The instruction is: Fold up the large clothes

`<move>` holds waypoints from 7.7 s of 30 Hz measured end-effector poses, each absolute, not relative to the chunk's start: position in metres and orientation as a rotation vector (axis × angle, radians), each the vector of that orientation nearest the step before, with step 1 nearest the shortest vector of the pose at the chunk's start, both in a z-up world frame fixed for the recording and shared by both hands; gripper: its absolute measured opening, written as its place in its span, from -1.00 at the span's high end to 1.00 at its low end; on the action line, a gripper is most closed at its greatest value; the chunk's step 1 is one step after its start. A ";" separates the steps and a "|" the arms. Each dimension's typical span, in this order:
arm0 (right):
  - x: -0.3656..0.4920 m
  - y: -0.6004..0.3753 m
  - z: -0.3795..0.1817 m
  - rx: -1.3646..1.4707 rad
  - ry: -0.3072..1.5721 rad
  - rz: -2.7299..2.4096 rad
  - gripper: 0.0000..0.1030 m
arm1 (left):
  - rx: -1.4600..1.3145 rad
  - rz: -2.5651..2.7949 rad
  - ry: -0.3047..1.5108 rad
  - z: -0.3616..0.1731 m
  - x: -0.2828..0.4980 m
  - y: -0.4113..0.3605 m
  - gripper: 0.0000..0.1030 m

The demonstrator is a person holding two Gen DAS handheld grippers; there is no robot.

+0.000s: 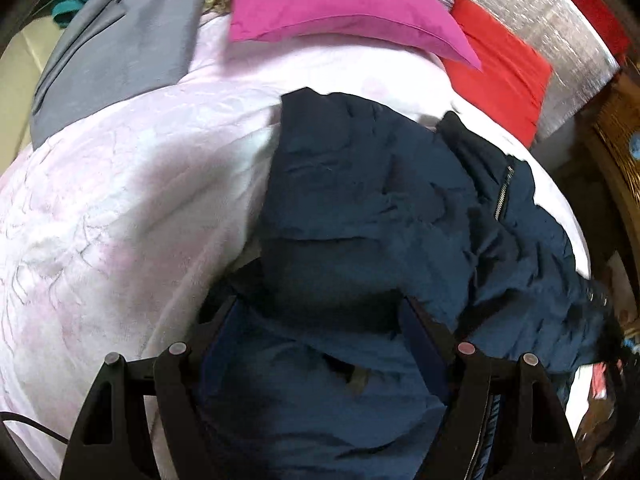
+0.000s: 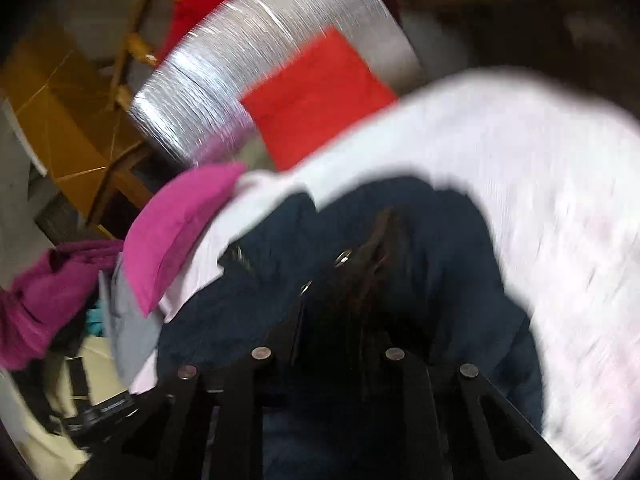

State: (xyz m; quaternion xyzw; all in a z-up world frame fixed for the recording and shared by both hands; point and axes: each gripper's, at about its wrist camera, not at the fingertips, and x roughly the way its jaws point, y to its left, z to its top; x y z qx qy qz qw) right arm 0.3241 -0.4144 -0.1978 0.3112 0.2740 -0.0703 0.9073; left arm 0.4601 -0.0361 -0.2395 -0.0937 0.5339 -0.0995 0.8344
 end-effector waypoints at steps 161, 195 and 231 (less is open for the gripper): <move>0.327 -0.457 -0.257 0.753 0.935 -0.053 0.19 | 0.024 -0.059 1.078 -0.246 0.452 -0.054 -1.00; 0.066 -0.409 -0.218 0.646 0.746 0.040 -0.38 | -0.394 -0.126 1.069 -0.232 0.240 0.105 -0.99; 0.057 -0.416 -0.269 0.841 0.888 0.350 -0.36 | -0.164 -0.271 1.206 -0.265 0.200 0.035 -0.50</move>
